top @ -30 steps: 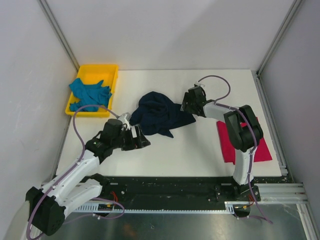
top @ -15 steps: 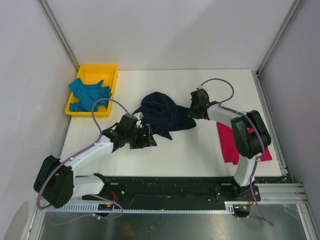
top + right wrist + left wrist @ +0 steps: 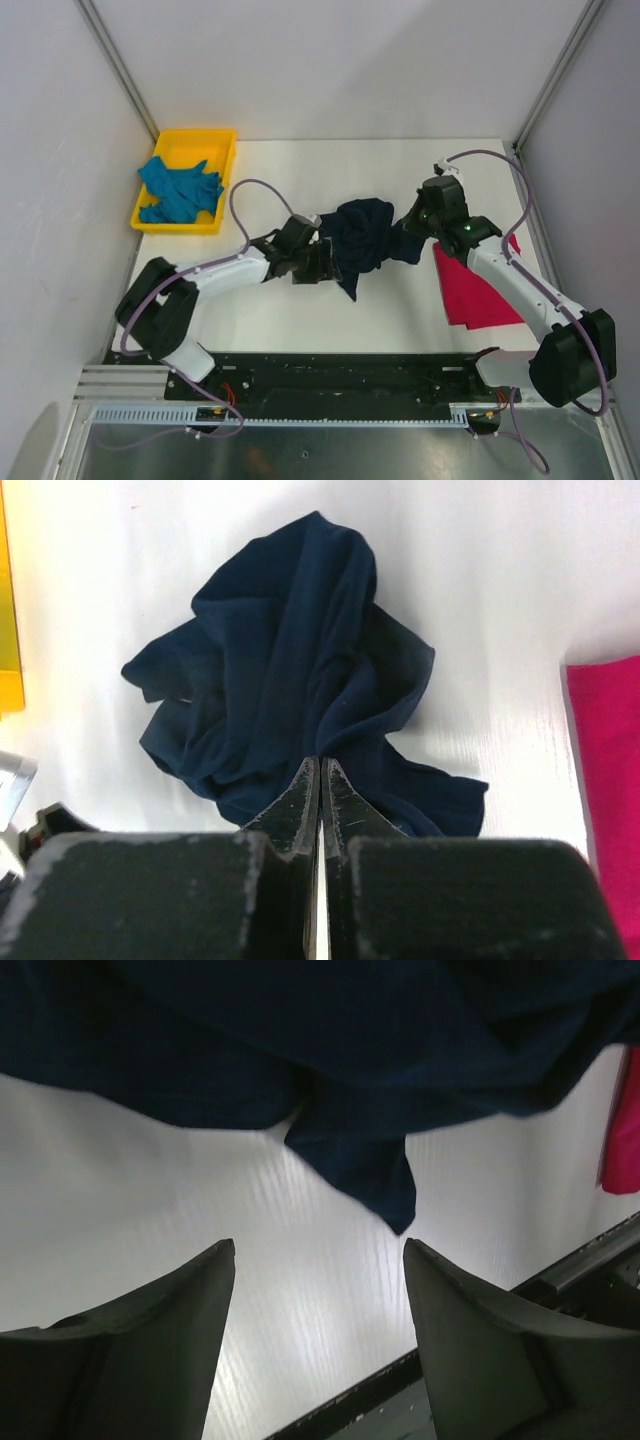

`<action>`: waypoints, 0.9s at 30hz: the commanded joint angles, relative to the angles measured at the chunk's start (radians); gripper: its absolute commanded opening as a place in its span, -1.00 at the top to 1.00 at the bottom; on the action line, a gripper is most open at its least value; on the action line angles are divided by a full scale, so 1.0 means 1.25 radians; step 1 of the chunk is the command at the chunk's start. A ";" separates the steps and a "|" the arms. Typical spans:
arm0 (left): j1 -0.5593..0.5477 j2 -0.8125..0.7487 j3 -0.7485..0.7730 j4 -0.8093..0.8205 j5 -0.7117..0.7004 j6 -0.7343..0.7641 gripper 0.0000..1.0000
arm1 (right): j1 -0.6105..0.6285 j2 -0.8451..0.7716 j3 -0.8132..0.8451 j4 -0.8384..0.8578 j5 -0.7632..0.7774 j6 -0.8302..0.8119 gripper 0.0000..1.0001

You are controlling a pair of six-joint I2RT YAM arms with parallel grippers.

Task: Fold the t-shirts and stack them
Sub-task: Flatten out the tshirt

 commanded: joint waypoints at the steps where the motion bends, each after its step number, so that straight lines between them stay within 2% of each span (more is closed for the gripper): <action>1: -0.019 0.075 0.079 0.045 -0.031 -0.017 -0.44 | -0.007 -0.035 -0.003 -0.036 -0.009 -0.001 1.00; 6: -0.034 0.166 0.153 0.051 -0.034 -0.019 -0.38 | -0.016 -0.044 0.015 -0.052 -0.017 -0.005 1.00; 8: -0.038 0.193 0.178 0.051 -0.044 -0.022 -0.27 | -0.023 -0.043 0.020 -0.054 -0.020 -0.008 1.00; 10: -0.039 0.214 0.194 0.049 -0.080 -0.024 0.02 | -0.033 -0.044 0.027 -0.057 -0.025 -0.009 1.00; 14: -0.019 0.213 0.214 0.019 -0.195 -0.018 0.81 | -0.067 -0.045 0.040 -0.066 -0.042 -0.017 1.00; 15: -0.003 0.206 0.219 0.004 -0.222 -0.017 0.90 | -0.078 -0.046 0.043 -0.068 -0.046 -0.019 1.00; 20: 0.104 0.091 0.219 -0.059 -0.319 0.000 1.00 | -0.150 -0.060 0.057 -0.084 -0.066 -0.037 1.00; 27: 0.257 -0.036 0.243 -0.133 -0.307 0.054 1.00 | -0.291 -0.078 0.070 -0.118 -0.138 -0.038 1.00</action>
